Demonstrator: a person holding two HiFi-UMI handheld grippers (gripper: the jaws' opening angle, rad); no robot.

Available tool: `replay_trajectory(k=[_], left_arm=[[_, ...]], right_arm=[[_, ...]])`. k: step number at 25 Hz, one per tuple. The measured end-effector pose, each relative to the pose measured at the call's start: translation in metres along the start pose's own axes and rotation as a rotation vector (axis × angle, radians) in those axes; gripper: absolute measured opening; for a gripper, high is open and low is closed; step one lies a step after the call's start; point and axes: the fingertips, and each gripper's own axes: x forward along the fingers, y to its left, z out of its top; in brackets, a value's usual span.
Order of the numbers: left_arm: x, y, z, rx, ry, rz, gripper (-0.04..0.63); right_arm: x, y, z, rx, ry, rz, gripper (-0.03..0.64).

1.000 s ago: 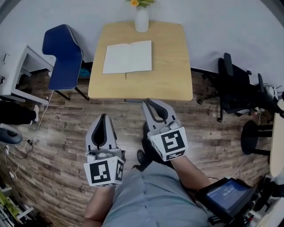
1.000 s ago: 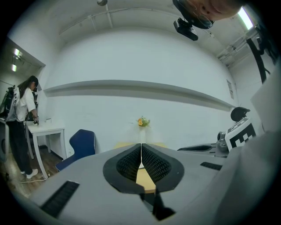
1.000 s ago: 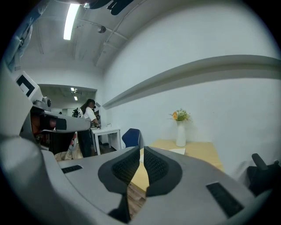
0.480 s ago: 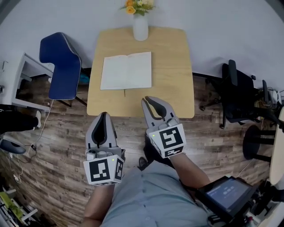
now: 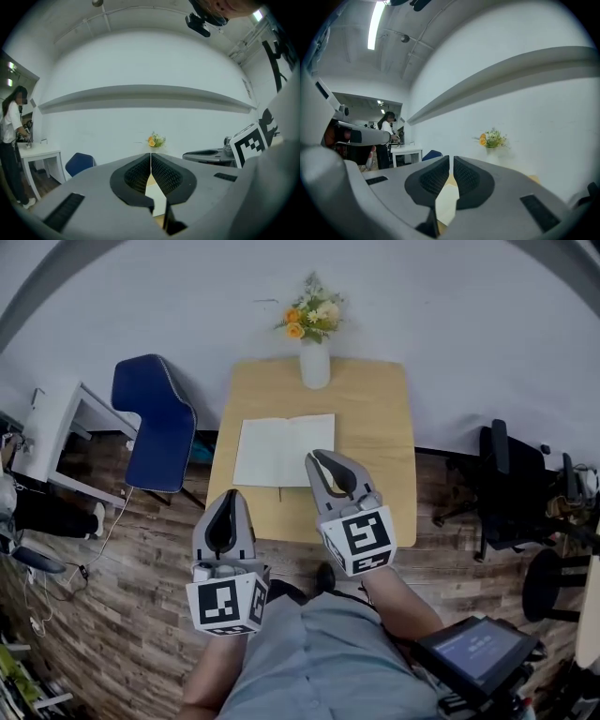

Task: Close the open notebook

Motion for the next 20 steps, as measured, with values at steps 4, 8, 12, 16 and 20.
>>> replay_trajectory(k=[4, 8, 12, 16, 20], left_arm=[[0.007, 0.012, 0.001, -0.018, -0.003, 0.012, 0.021], [0.026, 0.028, -0.008, -0.041, 0.016, 0.009, 0.021], [0.049, 0.035, -0.008, -0.02, -0.014, -0.003, 0.02], [0.074, 0.034, -0.022, -0.018, 0.025, -0.048, 0.02], [0.097, 0.034, -0.046, -0.028, 0.088, -0.097, 0.021]], right_arm=[[0.014, 0.001, 0.004, -0.012, 0.005, 0.0, 0.052], [0.032, -0.003, -0.008, -0.008, 0.044, -0.015, 0.052], [0.048, -0.015, -0.025, 0.008, 0.08, -0.047, 0.052], [0.056, -0.027, -0.047, 0.041, 0.134, -0.084, 0.052], [0.062, -0.037, -0.075, 0.081, 0.193, -0.119, 0.052]])
